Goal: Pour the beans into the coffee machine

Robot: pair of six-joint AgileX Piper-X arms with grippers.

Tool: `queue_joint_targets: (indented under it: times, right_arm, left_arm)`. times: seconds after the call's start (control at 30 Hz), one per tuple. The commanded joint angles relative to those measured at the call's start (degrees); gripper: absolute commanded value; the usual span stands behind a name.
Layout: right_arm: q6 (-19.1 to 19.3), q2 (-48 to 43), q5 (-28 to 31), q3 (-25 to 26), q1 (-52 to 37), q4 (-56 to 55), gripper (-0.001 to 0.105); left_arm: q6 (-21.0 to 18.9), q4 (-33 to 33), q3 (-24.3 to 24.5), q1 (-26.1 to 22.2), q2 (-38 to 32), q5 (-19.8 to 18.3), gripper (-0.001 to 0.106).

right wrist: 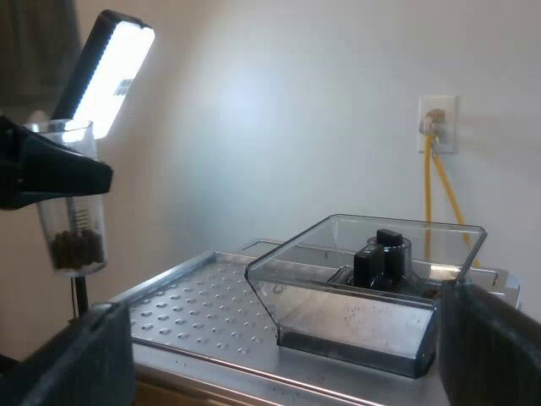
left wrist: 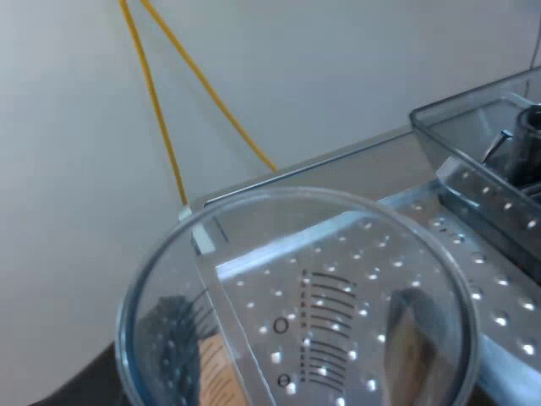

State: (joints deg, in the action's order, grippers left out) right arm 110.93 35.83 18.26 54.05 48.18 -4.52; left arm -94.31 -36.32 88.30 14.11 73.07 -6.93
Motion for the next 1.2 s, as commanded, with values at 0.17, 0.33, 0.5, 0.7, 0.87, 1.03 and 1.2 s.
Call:
queue_joint_targets:
  times: [0.17,0.33,0.5,0.7,0.87,1.03,1.2]
  right_arm:
    - [0.79,-0.26,0.02,0.53,0.09,0.92,0.079]
    - [0.79,-0.26,0.02,0.53,0.09,0.92,0.079]
    - [0.79,-0.26,0.02,0.53,0.09,0.92,0.079]
    - [0.79,-0.26,0.02,0.53,0.09,0.81,0.079]
    - [0.79,-0.26,0.02,0.53,0.09,0.81,0.079]
    - [0.79,-0.26,0.02,0.53,0.09,0.81,0.079]
    - [0.79,-0.26,0.02,0.53,0.09,0.81,0.079]
  left_arm:
    - [-0.08,0.37,7.54,1.85,6.71,0.61,0.022]
    - [-0.08,0.37,12.6,4.1,11.89,0.96,0.022]
    - [-0.08,0.37,18.37,5.25,16.32,0.88,0.022]
    - [-0.08,0.37,24.48,6.91,21.05,1.15,0.022]
    - [-0.08,0.37,27.57,7.73,24.5,1.13,0.022]
    - [1.18,0.58,27.74,7.73,25.62,1.13,0.022]
    - [15.17,0.72,27.74,8.39,25.79,1.13,0.022]
